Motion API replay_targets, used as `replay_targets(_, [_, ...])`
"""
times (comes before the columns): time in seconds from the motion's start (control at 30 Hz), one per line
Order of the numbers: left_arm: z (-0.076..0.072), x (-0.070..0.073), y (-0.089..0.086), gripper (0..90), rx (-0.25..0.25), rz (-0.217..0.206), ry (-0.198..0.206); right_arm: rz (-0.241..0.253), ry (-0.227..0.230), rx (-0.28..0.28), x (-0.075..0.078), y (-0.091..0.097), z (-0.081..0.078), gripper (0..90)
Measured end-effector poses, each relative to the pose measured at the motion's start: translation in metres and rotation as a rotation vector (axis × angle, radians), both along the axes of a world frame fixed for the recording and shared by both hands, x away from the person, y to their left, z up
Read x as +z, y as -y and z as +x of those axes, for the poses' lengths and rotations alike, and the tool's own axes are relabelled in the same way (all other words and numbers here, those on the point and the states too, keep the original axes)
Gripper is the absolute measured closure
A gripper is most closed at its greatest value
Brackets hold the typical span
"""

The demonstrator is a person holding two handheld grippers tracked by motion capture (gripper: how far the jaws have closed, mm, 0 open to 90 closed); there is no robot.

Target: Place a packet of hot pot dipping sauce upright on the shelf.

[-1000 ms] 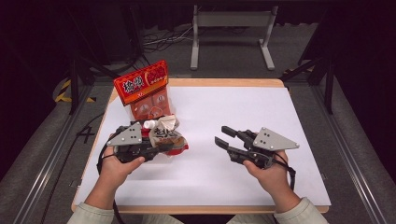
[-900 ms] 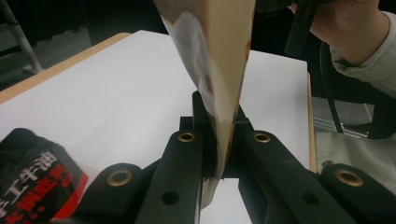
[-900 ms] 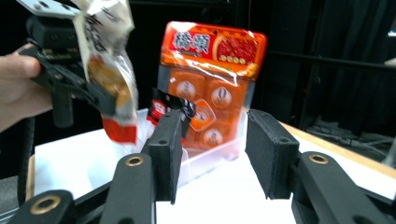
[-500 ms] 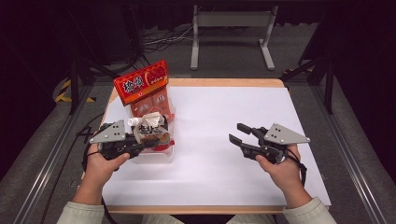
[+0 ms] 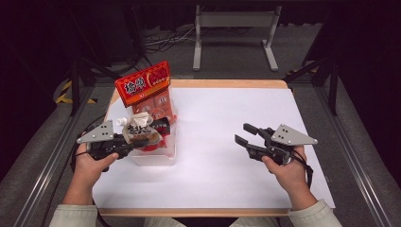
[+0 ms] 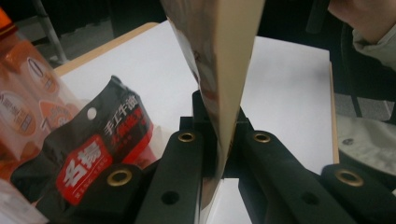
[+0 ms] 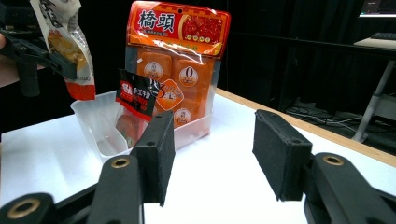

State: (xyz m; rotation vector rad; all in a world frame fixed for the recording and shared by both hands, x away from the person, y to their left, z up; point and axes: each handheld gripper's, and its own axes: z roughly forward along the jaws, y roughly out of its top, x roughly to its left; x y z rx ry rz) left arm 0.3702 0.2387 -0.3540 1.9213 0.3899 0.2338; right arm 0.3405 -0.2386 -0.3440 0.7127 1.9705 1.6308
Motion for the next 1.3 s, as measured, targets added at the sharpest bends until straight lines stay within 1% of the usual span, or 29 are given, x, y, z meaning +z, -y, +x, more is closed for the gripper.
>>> replay_targets(0.13, [0.004, -0.005, -0.004, 88.4, 0.011, 0.008, -0.004, -0.002, -0.003, 0.002, -0.002, -0.001, 0.0, 48.7])
replay_targets(0.2, [0.006, -0.008, -0.005, 88.4, 0.012, 0.005, -0.017, -0.003, -0.003, 0.004, -0.002, -0.002, -0.001, 48.4])
replay_targets(0.23, [0.008, -0.009, -0.006, 88.4, 0.013, 0.008, -0.01, -0.003, -0.002, 0.005, -0.002, -0.002, -0.001, 48.3])
replay_targets(0.3, [0.009, -0.012, -0.006, 88.4, 0.009, 0.003, -0.017, 0.001, -0.001, 0.004, -0.002, -0.001, -0.001, 48.1])
replay_targets(0.4, [0.011, -0.015, -0.006, 88.3, 0.002, 0.01, -0.012, 0.002, 0.002, 0.0, -0.002, 0.0, -0.002, 48.0])
replay_targets(0.43, [0.013, -0.019, -0.006, 88.3, -0.001, 0.022, -0.013, 0.004, 0.0, -0.002, -0.002, 0.001, -0.002, 47.9])
replay_targets(0.47, [0.013, -0.019, -0.006, 88.2, -0.001, 0.022, -0.013, 0.004, 0.0, -0.002, -0.002, 0.001, -0.002, 47.9])
replay_targets(0.53, [0.015, -0.022, -0.005, 88.2, -0.005, 0.036, -0.016, 0.008, 0.0, -0.001, -0.002, 0.001, -0.002, 47.7])
replay_targets(0.83, [0.02, -0.036, -0.003, 88.2, -0.025, 0.052, -0.07, 0.003, -0.006, 0.008, -0.004, -0.002, -0.002, 47.2])
replay_targets(1.03, [0.021, -0.041, -0.002, 88.2, -0.029, 0.062, -0.087, 0.003, -0.005, 0.012, -0.005, -0.003, -0.002, 46.9])
replay_targets(1.1, [0.022, -0.043, -0.002, 88.1, -0.023, 0.072, -0.1, 0.004, -0.005, 0.013, -0.004, -0.003, -0.001, 46.9])
replay_targets(1.13, [0.022, -0.043, -0.002, 88.1, -0.023, 0.072, -0.1, 0.004, -0.005, 0.013, -0.004, -0.003, -0.001, 46.9])
replay_targets(1.17, [0.022, -0.045, -0.001, 88.1, -0.022, 0.085, -0.106, 0.007, -0.006, 0.014, -0.004, -0.003, -0.001, 46.9])
replay_targets(1.3, [0.022, -0.045, -0.001, 88.0, -0.017, 0.093, -0.111, 0.01, -0.009, 0.016, -0.004, -0.003, -0.001, 46.9])
